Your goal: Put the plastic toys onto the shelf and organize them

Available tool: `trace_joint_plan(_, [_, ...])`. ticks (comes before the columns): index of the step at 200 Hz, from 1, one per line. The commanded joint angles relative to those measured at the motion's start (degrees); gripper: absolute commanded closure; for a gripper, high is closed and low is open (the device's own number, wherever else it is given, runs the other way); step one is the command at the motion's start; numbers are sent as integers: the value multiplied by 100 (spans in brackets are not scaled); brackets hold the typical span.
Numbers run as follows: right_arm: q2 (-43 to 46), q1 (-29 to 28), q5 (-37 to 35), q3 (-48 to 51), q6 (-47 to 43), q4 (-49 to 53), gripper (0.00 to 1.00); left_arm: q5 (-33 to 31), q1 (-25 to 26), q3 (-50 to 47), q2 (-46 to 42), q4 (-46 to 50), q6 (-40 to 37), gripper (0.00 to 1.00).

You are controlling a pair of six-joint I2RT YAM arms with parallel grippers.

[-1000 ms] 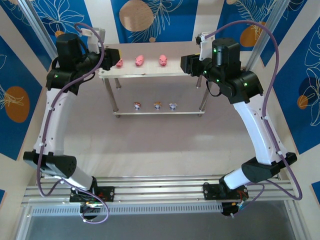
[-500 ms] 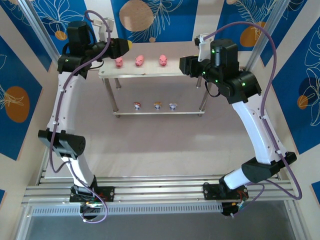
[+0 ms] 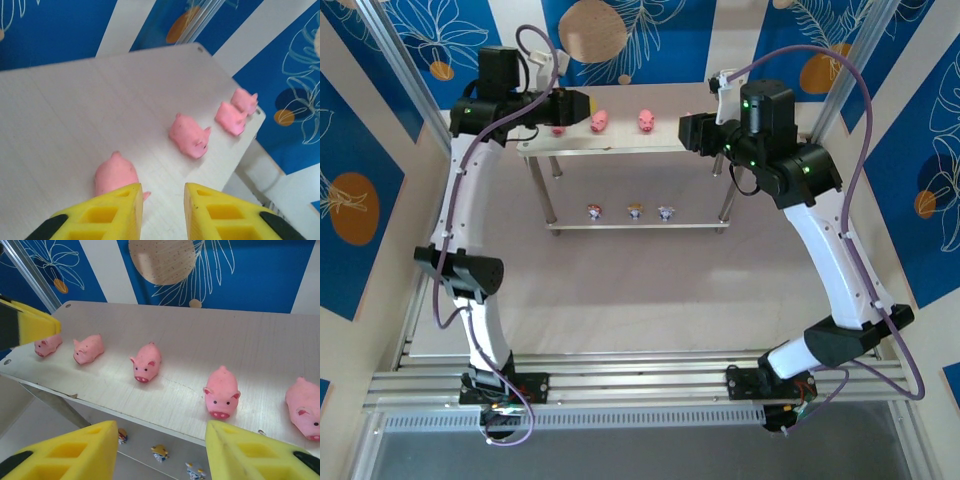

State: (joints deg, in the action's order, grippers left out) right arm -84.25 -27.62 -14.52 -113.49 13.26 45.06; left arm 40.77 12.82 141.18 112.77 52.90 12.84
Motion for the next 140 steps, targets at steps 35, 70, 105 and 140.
trace_joint_plan(35, [267, -20, 74, 204, 109, -207, 50, -454, 158, 155, 121, 336, -366, 72])
trace_joint_plan(70, [334, 0, 46, 292, 92, -246, 50, -729, 207, 155, 131, 323, -454, 72])
trace_joint_plan(105, [308, 19, 93, 327, 91, -261, 50, -711, 284, 139, 63, 125, -457, 72])
trace_joint_plan(140, [267, 34, 116, 317, 73, -259, 49, -573, 353, 58, -104, -237, -301, 71])
